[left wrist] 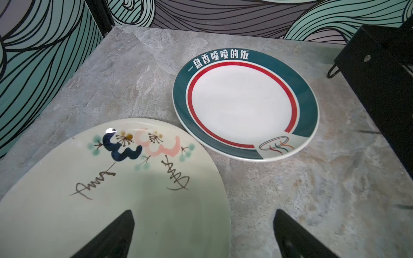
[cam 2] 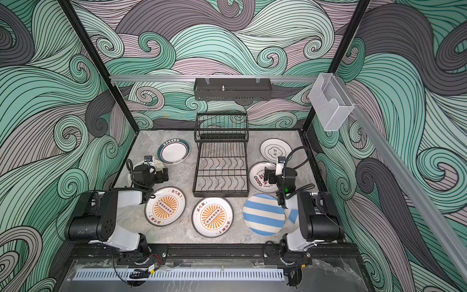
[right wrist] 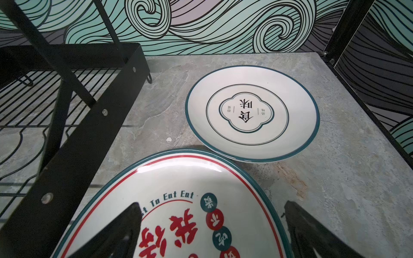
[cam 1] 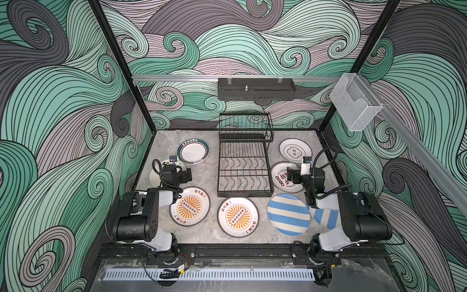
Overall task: Load plates into a dish rack
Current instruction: Pick up the plate from the top-right of the table.
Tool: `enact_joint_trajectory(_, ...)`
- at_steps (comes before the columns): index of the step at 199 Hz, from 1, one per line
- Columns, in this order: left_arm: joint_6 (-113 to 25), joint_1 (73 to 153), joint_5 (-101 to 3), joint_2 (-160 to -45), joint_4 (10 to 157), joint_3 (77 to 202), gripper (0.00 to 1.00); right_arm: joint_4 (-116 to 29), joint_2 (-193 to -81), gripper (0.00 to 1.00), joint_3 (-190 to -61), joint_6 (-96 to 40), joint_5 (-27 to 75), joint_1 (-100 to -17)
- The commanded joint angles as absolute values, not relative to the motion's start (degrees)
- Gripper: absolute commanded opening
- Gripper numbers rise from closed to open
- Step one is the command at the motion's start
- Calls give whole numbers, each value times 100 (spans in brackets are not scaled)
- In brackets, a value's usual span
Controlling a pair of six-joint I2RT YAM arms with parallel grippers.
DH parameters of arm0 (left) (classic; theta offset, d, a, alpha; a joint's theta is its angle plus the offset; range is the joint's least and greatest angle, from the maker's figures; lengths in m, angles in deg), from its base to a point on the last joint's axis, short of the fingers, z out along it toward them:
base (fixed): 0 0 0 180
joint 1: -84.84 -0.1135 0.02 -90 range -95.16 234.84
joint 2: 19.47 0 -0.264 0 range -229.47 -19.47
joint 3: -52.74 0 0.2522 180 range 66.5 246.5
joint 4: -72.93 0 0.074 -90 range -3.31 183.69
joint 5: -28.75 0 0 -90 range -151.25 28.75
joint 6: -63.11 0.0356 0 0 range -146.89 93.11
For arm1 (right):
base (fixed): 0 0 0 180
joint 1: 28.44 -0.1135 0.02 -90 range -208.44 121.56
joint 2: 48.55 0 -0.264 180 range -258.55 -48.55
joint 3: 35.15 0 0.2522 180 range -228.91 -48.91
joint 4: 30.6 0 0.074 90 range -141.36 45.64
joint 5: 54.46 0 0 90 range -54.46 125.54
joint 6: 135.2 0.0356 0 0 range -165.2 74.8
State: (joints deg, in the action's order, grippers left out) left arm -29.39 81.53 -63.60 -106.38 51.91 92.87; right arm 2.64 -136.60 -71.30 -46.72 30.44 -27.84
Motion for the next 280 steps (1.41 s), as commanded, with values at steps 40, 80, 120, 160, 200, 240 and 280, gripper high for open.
enact_joint_trajectory(40,-2917,8110,-6340,-10703,5062,9464,99,376,-13703,99,-7259,-4713,3039,-2801)
enact_joint_trajectory(80,-2913,8106,-6337,-10701,5064,9462,99,389,-13705,99,-7242,-4722,3038,-2801)
enact_joint_trajectory(120,-2910,8106,-6336,-10701,5055,9454,99,381,-13705,99,-7246,-4722,3044,-2801)
enact_joint_trajectory(160,-2917,8106,-6342,-10701,5052,9458,99,382,-13700,99,-7246,-4722,3037,-2806)
enact_joint_trajectory(200,-2915,8106,-6336,-10696,5051,9456,99,388,-13705,99,-7246,-4722,3042,-2801)
enact_joint_trajectory(240,-2915,8106,-6339,-10701,5054,9458,99,390,-13690,99,-7246,-4722,3041,-2801)
enact_joint_trajectory(280,-2868,8106,-6345,-10676,5008,9455,99,55,-13525,99,-7407,-4579,3319,-2800)
